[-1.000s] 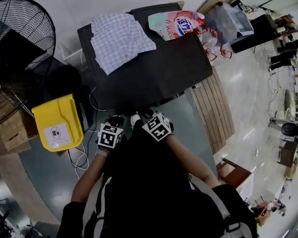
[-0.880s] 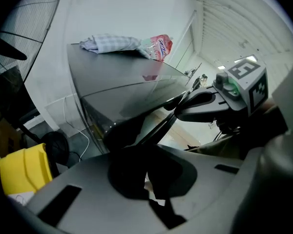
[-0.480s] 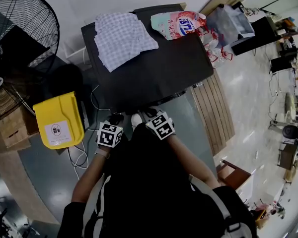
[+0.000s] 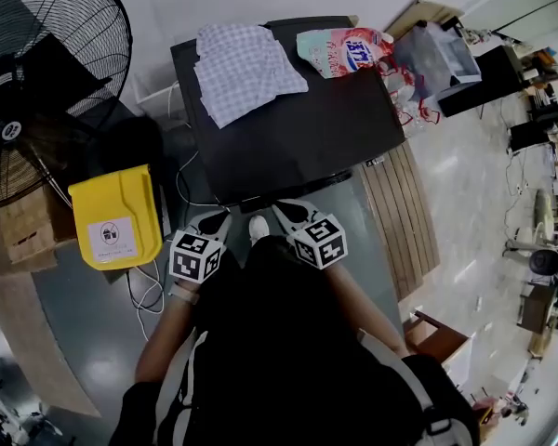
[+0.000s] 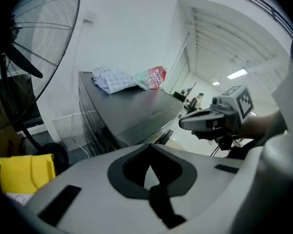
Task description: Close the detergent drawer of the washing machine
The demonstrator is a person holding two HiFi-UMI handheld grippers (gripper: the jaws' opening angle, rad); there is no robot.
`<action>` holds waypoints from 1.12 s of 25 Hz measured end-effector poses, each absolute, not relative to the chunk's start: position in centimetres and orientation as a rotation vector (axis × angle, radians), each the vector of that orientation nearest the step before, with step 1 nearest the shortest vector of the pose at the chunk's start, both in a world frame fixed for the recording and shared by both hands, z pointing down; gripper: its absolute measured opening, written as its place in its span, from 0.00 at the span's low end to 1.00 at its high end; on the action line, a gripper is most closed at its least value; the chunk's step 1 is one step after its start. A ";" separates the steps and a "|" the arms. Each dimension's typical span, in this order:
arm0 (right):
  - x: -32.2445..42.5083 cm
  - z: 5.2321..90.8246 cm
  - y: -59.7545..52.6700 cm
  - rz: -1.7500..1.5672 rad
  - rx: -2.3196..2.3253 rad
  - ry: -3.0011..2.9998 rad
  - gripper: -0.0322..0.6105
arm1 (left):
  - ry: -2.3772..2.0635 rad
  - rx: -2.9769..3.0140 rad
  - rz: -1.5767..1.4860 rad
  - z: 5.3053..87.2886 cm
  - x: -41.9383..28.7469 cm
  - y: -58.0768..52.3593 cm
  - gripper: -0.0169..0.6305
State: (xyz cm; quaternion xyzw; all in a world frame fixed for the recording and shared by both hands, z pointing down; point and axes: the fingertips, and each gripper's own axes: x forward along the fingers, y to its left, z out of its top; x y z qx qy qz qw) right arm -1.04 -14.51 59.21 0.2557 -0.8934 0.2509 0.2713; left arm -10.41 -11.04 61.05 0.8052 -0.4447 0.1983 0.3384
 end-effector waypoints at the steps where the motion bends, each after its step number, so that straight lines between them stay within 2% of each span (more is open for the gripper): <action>1: -1.1 58.2 -14.4 0.668 0.689 -2.425 0.07 | -1.172 2.108 0.495 60.1 -10.7 -11.1 0.04; 17: -2.6 40.2 -14.9 0.467 0.739 -2.768 0.08 | -1.308 2.404 0.131 42.6 -12.3 -13.0 0.04; 28: -3.2 34.5 -14.8 0.359 0.756 -2.861 0.08 | -1.335 2.496 0.042 37.6 -12.7 -13.4 0.04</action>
